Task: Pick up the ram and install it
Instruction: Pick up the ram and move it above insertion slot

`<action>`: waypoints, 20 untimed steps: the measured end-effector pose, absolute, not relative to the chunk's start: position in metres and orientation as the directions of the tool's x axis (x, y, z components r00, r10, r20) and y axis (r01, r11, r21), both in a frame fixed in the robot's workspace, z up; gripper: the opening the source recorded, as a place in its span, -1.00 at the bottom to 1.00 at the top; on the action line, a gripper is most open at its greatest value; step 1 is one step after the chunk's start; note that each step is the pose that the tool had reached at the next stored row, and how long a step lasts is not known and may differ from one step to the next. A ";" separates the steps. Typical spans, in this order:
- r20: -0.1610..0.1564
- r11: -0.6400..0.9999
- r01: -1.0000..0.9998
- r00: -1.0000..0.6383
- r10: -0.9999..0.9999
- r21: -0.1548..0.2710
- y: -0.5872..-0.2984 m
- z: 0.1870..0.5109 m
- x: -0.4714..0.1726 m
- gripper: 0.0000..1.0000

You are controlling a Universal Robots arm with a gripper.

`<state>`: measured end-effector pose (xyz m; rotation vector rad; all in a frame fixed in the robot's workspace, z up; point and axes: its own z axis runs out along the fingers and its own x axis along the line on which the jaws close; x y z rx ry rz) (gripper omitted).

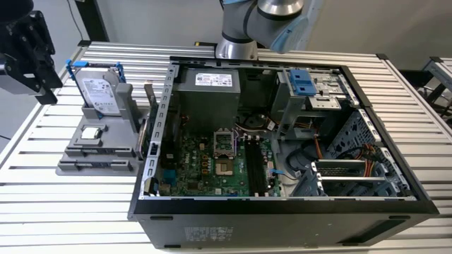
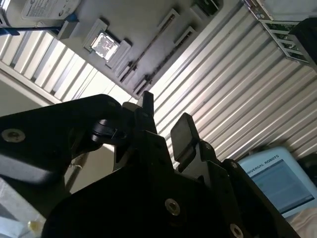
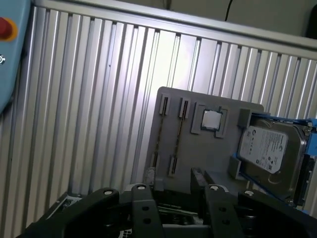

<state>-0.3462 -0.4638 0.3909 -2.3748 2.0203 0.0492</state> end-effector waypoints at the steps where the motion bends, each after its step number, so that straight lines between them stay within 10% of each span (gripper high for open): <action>1: -0.039 -0.162 -0.987 0.161 -0.986 0.003 -0.464 0.391 -0.346 1.00; 20: -0.039 -0.043 -0.999 0.043 -0.998 0.002 -0.462 0.381 -0.346 1.00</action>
